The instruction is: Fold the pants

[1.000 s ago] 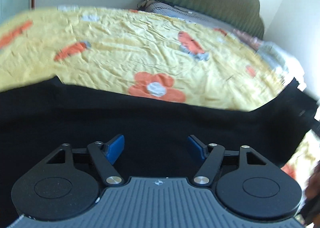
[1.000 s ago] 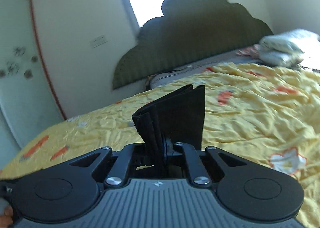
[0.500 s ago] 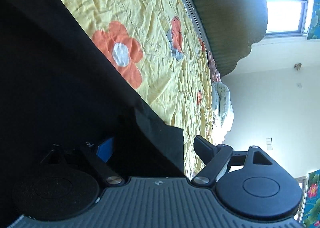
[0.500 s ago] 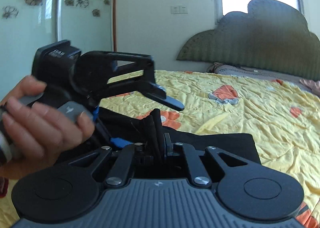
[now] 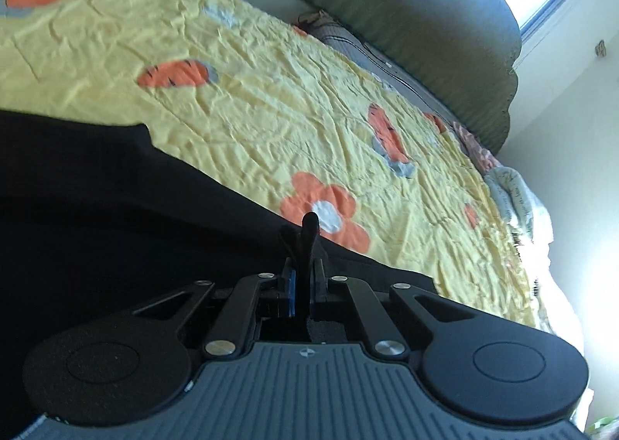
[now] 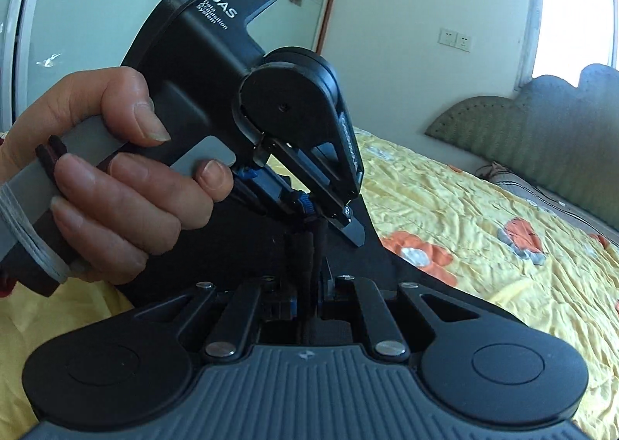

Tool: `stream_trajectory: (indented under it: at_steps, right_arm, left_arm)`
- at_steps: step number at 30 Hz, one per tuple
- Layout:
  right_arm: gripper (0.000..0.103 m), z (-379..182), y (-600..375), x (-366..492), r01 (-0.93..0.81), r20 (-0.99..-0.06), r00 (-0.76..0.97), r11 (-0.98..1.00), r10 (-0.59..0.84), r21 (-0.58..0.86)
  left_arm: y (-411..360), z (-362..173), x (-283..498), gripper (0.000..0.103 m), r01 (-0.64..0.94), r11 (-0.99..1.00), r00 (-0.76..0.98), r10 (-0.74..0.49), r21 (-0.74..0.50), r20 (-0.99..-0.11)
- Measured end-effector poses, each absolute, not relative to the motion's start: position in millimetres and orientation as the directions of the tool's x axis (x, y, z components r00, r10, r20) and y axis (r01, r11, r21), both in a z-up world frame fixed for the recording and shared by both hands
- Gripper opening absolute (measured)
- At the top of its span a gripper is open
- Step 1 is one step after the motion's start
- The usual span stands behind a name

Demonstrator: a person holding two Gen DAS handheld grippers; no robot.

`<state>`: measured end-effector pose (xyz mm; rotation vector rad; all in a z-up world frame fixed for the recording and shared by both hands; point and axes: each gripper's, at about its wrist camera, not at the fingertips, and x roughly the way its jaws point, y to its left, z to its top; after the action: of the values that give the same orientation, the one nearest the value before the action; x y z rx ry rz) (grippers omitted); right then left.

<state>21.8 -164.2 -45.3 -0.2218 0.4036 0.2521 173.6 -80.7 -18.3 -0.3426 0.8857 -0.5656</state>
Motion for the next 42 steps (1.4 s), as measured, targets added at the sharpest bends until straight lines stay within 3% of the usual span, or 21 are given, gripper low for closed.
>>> stream_trajectory:
  at_steps: [4,5,6,9,11,14,16,19,21,25,27,29,32,35,42]
  right_arm:
    - [0.012,-55.7,-148.7,40.4,-0.331,-0.495,0.843,0.929,0.212,-0.165]
    - [0.016,-57.5,-147.2,42.2,-0.333,-0.519,0.829,0.929,0.207,-0.161]
    - [0.017,-57.1,-147.3,40.8,-0.341,-0.533,0.82,0.927,0.21,-0.158]
    - [0.018,-40.9,-164.1,23.6,-0.418,-0.546,0.779,0.905,0.309,-0.084]
    - [0.018,-26.0,-190.3,10.4,-0.442,-0.504,0.771,0.897,0.389,0.016]
    - [0.018,-17.1,-233.7,12.3,-0.312,-0.465,0.827,0.946,0.317,0.09]
    - [0.018,-25.8,-257.6,25.1,-0.165,-0.503,0.843,0.982,0.189,0.093]
    - [0.018,-54.0,-285.9,51.9,-0.014,-0.626,0.775,0.993,0.086,0.12]
    - [0.018,-55.7,-293.5,49.6,0.027,-0.607,0.79,0.985,0.084,0.17]
    - [0.021,-42.8,-272.9,28.4,-0.038,-0.549,0.828,0.989,0.11,0.141]
    - [0.027,-40.8,-257.0,26.9,-0.109,-0.54,0.824,0.983,0.171,0.145]
    - [0.043,-50.2,-243.3,42.2,-0.145,-0.584,0.79,0.982,0.187,0.119]
    - [0.055,-58.0,-225.2,43.5,-0.132,-0.583,0.801,0.99,0.139,0.056]
    - [0.059,-62.3,-221.7,37.5,-0.12,-0.564,0.816,0.992,0.126,0.047]
    - [0.061,-64.8,-225.0,34.7,-0.111,-0.55,0.824,0.991,0.133,0.074]
  left_arm:
    - [-85.2,-23.8,171.6,0.005,0.366,0.858,0.538,-0.51,-0.359,-0.671]
    - [-84.4,-26.1,170.6,0.01,0.372,0.867,0.542,-0.494,-0.332,-0.68]
    - [-83.1,-26.1,169.4,0.028,0.369,0.878,0.558,-0.472,-0.306,-0.682]
    - [-73.8,-20.9,164.2,0.036,0.338,0.914,0.644,-0.399,-0.224,-0.653]
    - [-66.6,-14.5,164.9,0.036,0.306,0.937,0.691,-0.34,-0.167,-0.638]
    - [-60.3,-4.5,167.8,0.036,0.297,0.937,0.694,-0.344,-0.184,-0.633]
    - [-68.1,-2.5,166.2,0.038,0.331,0.931,0.68,-0.347,-0.152,-0.646]
    - [-92.1,-15.1,160.9,0.045,0.368,0.93,0.682,-0.247,0.03,-0.689]
    - [-95.7,-23.2,153.4,0.045,0.354,0.928,0.708,-0.185,0.115,-0.681]
    - [-83.4,-18.5,142.2,0.046,0.379,0.925,0.684,-0.249,0.043,-0.685]
    - [-85.8,-22.9,141.9,0.049,0.378,0.925,0.676,-0.239,0.049,-0.697]
    - [-89.2,-30.0,142.0,0.052,0.369,0.926,0.691,-0.217,0.078,-0.689]
    - [-89.8,-30.3,138.9,0.054,0.364,0.927,0.707,-0.21,0.093,-0.676]
    - [-87.9,-31.8,138.6,0.061,0.344,0.935,0.716,-0.197,0.092,-0.669]
    - [-87.9,-32.9,136.7,0.063,0.326,0.94,0.73,-0.184,0.098,-0.658]
